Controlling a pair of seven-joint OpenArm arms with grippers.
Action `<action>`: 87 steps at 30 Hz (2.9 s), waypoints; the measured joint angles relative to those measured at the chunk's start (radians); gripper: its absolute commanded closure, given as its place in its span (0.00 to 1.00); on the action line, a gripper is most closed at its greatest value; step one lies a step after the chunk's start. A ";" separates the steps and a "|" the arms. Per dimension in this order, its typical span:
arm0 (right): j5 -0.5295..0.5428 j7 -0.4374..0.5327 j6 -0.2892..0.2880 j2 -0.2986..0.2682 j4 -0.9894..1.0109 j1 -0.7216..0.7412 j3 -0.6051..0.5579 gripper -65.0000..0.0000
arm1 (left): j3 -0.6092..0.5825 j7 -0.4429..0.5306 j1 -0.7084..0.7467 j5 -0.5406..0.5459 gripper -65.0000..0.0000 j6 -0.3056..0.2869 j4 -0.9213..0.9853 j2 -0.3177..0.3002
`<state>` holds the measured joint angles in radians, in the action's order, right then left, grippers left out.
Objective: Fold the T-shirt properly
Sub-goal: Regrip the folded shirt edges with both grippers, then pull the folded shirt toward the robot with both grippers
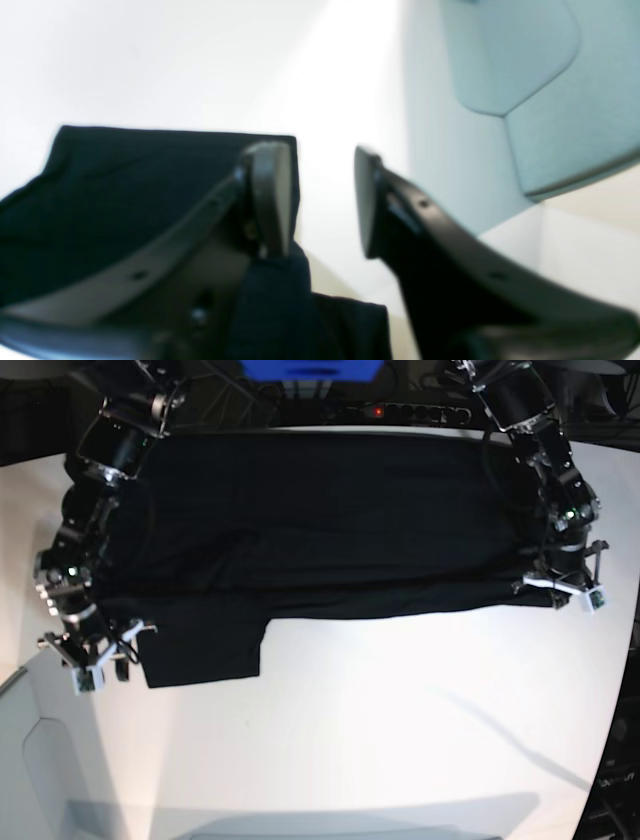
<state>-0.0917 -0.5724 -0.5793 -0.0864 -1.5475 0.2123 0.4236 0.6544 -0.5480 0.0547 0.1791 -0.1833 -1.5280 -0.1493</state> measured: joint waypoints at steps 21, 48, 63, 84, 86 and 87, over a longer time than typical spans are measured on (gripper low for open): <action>-0.008 0.263 0.114 -0.119 0.803 0.325 -0.162 0.57 | -0.002 0.001 0.000 0.000 1.00 -0.001 -0.004 0.000; -0.007 0.285 0.117 -0.131 0.755 0.250 -0.157 0.57 | -0.002 0.002 0.000 0.001 1.00 -0.001 -0.003 0.001; -0.007 0.188 0.120 -0.109 0.623 0.185 -0.161 0.57 | -0.003 0.001 0.000 0.000 1.00 0.000 -0.003 0.000; 0.011 0.203 0.121 -0.110 0.651 0.192 -0.198 1.00 | -0.002 0.002 0.000 0.000 1.00 -0.001 -0.004 0.000; -0.009 0.163 0.118 -0.109 0.574 0.169 -0.198 1.00 | -0.002 0.001 0.000 0.000 1.00 -0.001 -0.009 0.000; -0.004 0.164 0.117 -0.111 0.527 0.148 -0.198 1.00 | -0.001 0.002 0.000 0.001 1.00 0.000 -0.011 0.000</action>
<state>-0.0956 -0.4084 -0.4618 -0.1970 -1.0206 0.3603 0.2260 0.6533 -0.5461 0.0551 0.1802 -0.1837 -1.5391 -0.1490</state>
